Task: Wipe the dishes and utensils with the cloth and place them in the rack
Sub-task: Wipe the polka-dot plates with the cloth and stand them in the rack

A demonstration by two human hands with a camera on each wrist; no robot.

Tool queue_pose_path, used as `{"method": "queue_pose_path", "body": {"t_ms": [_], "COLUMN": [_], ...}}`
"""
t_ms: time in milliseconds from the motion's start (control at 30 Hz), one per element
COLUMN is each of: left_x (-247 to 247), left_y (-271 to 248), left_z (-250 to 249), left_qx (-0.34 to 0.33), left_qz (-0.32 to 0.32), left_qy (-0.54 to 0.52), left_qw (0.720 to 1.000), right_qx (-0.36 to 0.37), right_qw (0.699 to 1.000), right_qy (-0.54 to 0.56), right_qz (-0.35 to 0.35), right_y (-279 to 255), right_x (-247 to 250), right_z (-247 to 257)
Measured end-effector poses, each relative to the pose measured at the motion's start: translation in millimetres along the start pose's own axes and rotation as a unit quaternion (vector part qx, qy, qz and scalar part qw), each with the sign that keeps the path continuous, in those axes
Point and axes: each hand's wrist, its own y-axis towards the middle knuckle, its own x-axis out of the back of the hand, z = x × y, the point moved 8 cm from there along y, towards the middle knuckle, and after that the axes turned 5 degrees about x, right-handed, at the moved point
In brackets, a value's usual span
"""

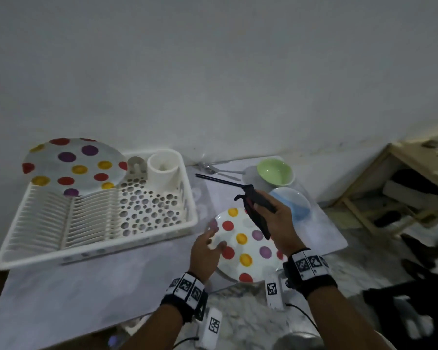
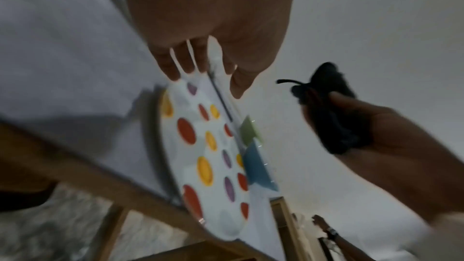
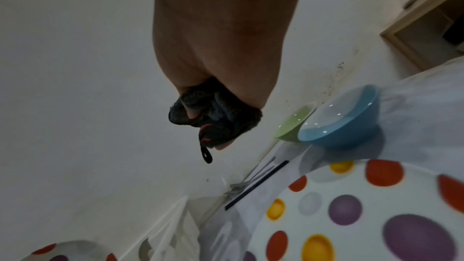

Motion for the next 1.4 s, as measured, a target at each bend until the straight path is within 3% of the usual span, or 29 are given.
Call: {"method": "queue_pose_path", "body": {"t_ms": [100,200,367,467,567,733,867,1000,1133,1233,1400], "left_x": [-11.4,-13.8,-16.5,-17.7,-21.1,-26.3,-17.4,-6.8,10.0,25.4,40.4], "left_y": [7.7,9.6,21.6,25.4,24.1,20.9,19.7,14.8,4.5,-2.1,-15.7], "left_z": [39.0,38.6,36.4,29.9,16.3,-5.2,-21.9,-32.2,-58.2,-88.0,-150.9], "left_qx": [0.023,0.012,0.073,0.068,0.076,0.074,0.045,0.014,-0.008,-0.036,-0.120], "left_qz": [-0.055,-0.111,-0.112,-0.092,-0.065,-0.046,-0.077,-0.057,-0.036,-0.025,-0.011], "left_qy": [0.094,0.107,0.149,0.103,-0.028,-0.189,-0.162,-0.140,-0.164,-0.165,-0.156], "left_qw": [0.994,0.988,0.980,0.988,0.995,0.978,0.983,0.988,0.986,0.985,0.980], "right_qx": [-0.018,-0.011,-0.046,-0.055,-0.046,-0.049,-0.061,-0.037,0.033,0.107,0.284], "right_qw": [1.000,0.999,0.999,0.998,0.999,0.999,0.998,0.998,0.998,0.994,0.934], "right_qy": [0.022,0.040,-0.005,0.006,0.019,0.023,0.016,0.039,0.051,-0.025,-0.211], "right_qz": [-0.010,0.012,-0.011,-0.008,0.015,0.000,-0.030,-0.036,-0.027,-0.018,0.044], "right_y": [-9.6,-16.6,-13.5,-13.7,-11.4,-9.1,-10.5,-14.7,-17.6,-11.2,-6.9], "right_x": [28.4,44.8,74.3,76.3,69.4,64.0,64.4,54.1,27.5,-3.0,-74.4], "right_z": [-10.1,-10.8,-63.2,-67.2,-58.3,-53.8,-55.0,-35.2,-6.2,6.3,48.1]}}
